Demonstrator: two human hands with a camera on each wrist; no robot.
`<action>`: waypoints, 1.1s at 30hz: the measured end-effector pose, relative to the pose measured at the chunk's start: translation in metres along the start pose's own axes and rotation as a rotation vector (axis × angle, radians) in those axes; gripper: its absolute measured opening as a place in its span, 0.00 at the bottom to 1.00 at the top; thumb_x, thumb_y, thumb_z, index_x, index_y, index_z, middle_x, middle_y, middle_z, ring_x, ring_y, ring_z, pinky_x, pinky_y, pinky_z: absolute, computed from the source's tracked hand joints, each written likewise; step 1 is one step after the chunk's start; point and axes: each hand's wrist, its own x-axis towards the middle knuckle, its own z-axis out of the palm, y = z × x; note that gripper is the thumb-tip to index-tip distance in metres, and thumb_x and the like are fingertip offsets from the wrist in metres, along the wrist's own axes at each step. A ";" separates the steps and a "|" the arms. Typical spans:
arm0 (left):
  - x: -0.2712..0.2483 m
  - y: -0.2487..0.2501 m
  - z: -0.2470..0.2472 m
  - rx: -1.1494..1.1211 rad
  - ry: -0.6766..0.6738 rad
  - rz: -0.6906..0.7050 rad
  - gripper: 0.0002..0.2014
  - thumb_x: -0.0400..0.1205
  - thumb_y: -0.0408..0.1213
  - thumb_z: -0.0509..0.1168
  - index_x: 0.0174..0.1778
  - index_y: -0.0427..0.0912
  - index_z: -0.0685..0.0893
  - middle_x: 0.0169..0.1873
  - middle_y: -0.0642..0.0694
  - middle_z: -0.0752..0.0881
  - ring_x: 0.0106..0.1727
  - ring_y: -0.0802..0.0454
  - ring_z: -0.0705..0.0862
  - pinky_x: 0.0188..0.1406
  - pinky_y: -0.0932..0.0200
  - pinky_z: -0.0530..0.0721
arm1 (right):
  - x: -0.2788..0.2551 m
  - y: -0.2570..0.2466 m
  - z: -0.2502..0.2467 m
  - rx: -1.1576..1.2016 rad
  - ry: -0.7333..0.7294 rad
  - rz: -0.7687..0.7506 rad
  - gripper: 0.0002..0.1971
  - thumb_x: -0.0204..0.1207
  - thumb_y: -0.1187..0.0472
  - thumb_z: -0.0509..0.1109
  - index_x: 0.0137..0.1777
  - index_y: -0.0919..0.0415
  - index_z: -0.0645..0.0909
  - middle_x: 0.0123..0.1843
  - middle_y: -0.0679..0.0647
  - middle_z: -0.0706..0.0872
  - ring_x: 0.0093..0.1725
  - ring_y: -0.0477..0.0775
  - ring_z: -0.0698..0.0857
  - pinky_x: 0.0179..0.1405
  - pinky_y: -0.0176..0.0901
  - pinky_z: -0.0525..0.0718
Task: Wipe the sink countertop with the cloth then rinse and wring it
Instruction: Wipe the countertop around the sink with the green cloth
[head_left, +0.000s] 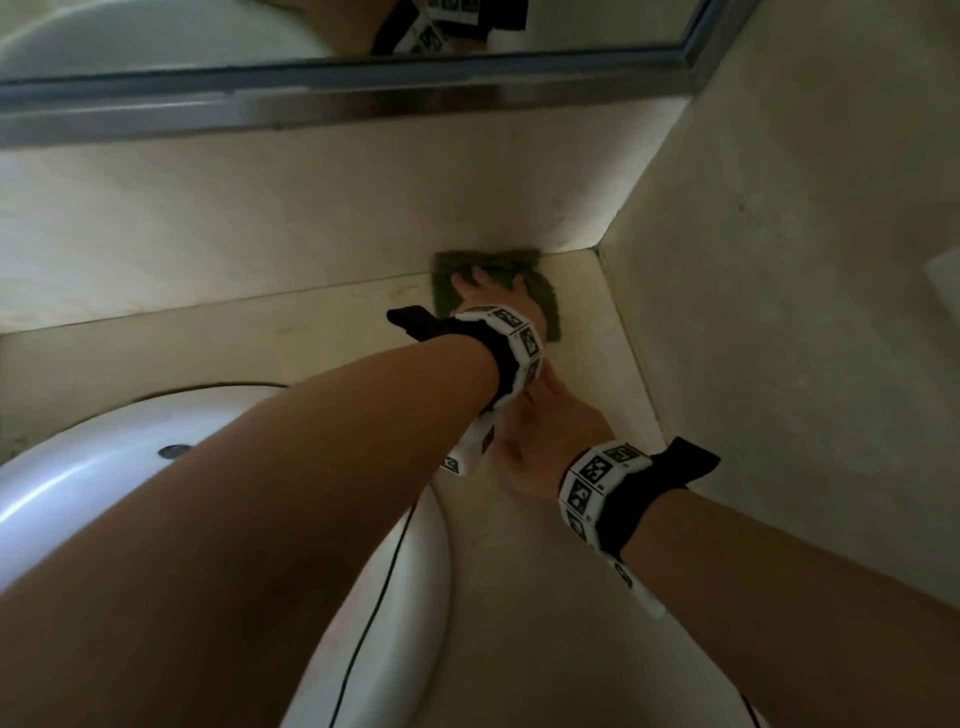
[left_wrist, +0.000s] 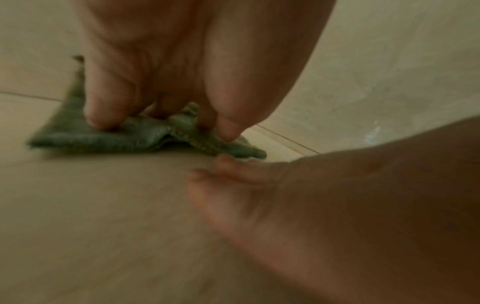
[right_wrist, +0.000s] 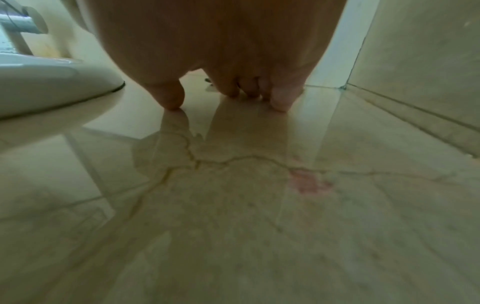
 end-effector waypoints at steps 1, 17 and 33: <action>-0.002 0.009 -0.002 0.071 0.002 0.073 0.38 0.85 0.51 0.58 0.85 0.49 0.43 0.83 0.29 0.42 0.81 0.23 0.45 0.74 0.25 0.61 | -0.002 0.002 -0.002 0.028 -0.001 0.013 0.37 0.79 0.45 0.56 0.85 0.55 0.49 0.86 0.52 0.47 0.84 0.55 0.51 0.78 0.49 0.66; 0.006 0.026 -0.015 0.477 -0.019 0.600 0.27 0.90 0.46 0.46 0.84 0.58 0.45 0.85 0.44 0.39 0.83 0.32 0.41 0.80 0.31 0.51 | -0.001 0.012 -0.010 -0.023 -0.097 -0.094 0.42 0.80 0.44 0.61 0.85 0.58 0.42 0.87 0.57 0.41 0.85 0.57 0.41 0.83 0.50 0.52; -0.024 0.040 0.015 0.417 -0.038 0.621 0.26 0.89 0.48 0.44 0.83 0.66 0.44 0.84 0.54 0.38 0.84 0.44 0.36 0.80 0.32 0.46 | -0.072 0.021 0.004 -0.014 -0.155 -0.030 0.38 0.83 0.47 0.55 0.85 0.62 0.44 0.87 0.56 0.41 0.85 0.55 0.50 0.80 0.50 0.65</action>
